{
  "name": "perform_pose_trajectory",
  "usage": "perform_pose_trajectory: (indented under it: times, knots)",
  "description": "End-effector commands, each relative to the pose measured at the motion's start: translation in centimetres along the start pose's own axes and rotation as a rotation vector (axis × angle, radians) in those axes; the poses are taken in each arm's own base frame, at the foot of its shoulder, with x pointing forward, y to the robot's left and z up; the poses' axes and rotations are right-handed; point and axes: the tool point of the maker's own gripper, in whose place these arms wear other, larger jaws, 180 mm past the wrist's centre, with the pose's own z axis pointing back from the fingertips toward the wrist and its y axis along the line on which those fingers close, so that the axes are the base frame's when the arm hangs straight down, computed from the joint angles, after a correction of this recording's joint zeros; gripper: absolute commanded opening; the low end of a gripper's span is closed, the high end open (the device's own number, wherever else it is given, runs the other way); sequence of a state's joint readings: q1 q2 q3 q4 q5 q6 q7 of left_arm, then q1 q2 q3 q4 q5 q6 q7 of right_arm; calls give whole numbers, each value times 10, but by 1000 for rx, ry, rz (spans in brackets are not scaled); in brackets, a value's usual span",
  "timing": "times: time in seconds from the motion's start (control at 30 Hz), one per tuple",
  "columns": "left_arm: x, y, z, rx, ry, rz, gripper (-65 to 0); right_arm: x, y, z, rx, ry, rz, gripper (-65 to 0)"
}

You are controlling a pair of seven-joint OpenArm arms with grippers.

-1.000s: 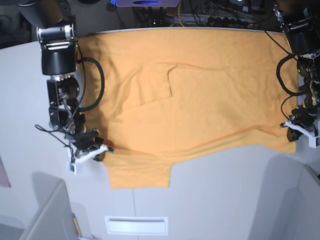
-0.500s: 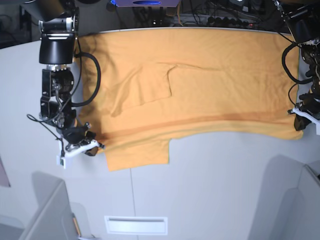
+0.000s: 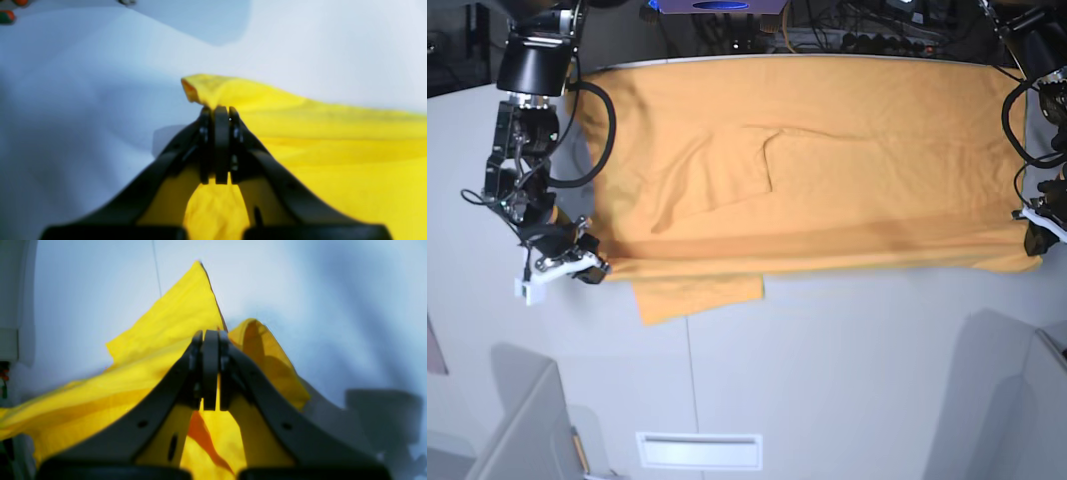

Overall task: Fold the T-shirt properly
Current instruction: 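Lift the hem corners and fold them toward the collar with both grippers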

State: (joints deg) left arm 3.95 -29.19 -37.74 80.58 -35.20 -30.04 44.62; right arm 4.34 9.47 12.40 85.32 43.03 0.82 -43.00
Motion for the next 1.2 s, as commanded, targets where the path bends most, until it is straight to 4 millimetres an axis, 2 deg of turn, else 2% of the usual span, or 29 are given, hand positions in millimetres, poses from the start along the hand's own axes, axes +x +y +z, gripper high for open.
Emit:
perform_pose_trajectory:
  times: [0.0, 0.2, 0.33, 0.57, 0.63, 0.87, 1.03, 1.17]
  knots:
    - [24, 3, 8, 8, -61, -37, -650, 17, 10, 6, 30, -47, 18, -650]
    - [23, -1, 12, 4, -58, -62, -650, -5, 20, 20, 51, -26, 31, -650]
    - [18, 1, 14, 8, -44, -66, -650, -12, 24, 29, 58, -6, 45, -650]
    - [17, 2, 15, 9, -41, -67, -650, 0, 15, 57, 72, -15, -72, -650]
    - [18, 0, 15, 8, -44, -69, -650, -1, 22, 60, 98, -3, -80, -650]
    - [20, -11, 24, -2, -52, -122, -650, -24, 23, 78, 112, 29, -85, -650]
    - [8, -10, 28, 0, -17, -140, -650, -42, 12, 82, 82, 66, -96, -650]
    - [-1, -12, 33, -4, 5, -158, -650, -45, 9, 83, 75, 75, -93, -650]
